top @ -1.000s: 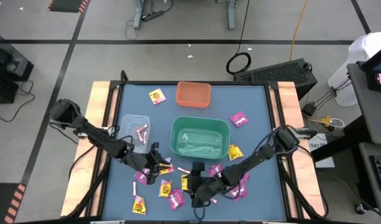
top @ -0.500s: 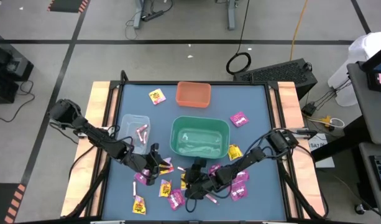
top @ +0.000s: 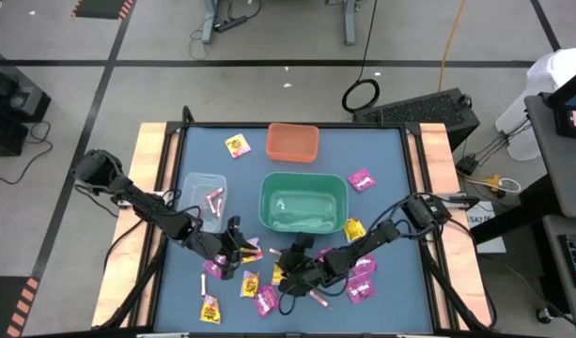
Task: Sort candy
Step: Put the orange candy into the transparent bin
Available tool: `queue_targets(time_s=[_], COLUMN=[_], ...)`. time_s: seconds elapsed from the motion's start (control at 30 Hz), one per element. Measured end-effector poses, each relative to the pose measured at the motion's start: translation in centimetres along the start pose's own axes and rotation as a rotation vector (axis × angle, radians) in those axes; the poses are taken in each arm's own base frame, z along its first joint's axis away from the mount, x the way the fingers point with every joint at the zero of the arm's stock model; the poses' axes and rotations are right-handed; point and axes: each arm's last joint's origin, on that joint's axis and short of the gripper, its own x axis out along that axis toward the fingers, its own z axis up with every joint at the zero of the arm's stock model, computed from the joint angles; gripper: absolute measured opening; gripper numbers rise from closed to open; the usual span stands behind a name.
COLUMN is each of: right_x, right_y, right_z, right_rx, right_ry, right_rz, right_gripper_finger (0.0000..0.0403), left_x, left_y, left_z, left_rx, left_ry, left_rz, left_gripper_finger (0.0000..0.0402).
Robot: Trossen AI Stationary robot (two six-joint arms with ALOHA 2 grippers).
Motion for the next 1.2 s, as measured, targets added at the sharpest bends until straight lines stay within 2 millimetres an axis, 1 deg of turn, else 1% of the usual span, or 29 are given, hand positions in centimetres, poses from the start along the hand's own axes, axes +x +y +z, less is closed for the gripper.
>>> queue_targets(time_s=[0.17,0.27,0.4,0.53,0.73,0.83,0.9,1.0,1.1,1.2], right_x=[-0.5,-0.3,0.2,0.3,0.3,0.3,0.1,-0.4,-1.6,-3.1], right_y=[0.5,0.2,-0.1,-0.2,-0.1,-0.1,-0.1,-0.1,0.0,-0.1], right_z=[-0.1,-0.1,0.0,0.1,0.0,0.1,0.2,0.6,2.0,3.4], right_rx=[-0.013,-0.007,0.014,0.021,0.017,0.012,0.003,-0.012,-0.027,-0.052], right_ry=[-0.004,0.003,0.022,0.036,0.050,0.056,0.054,0.054,0.020,-0.024], right_rz=[0.015,0.006,0.017,0.038,0.060,0.072,0.074,0.093,0.119,0.138], right_gripper_finger=[0.0158,0.0150,0.0130,0.0099,0.0037,0.0017,0.0015,0.0026,0.0035,0.0034], left_x=[0.0,0.0,0.0,0.0,0.0,0.0,0.0,0.0,-0.1,-0.2], left_y=[0.0,0.0,0.0,0.0,0.0,0.0,-0.1,-0.3,-0.6,-0.8], left_z=[0.0,0.0,0.0,0.0,0.0,0.0,0.1,0.6,1.2,1.9], left_rx=[0.001,0.000,0.000,0.000,0.001,0.000,-0.004,-0.005,0.025,0.073], left_ry=[0.000,0.000,0.000,0.000,0.000,0.002,-0.004,-0.047,-0.112,-0.182], left_rz=[0.000,0.000,0.000,0.000,-0.001,-0.014,-0.036,-0.062,-0.083,-0.099], left_gripper_finger=[0.0074,0.0074,0.0074,0.0074,0.0074,0.0074,0.0074,0.0074,0.0074,0.0075])
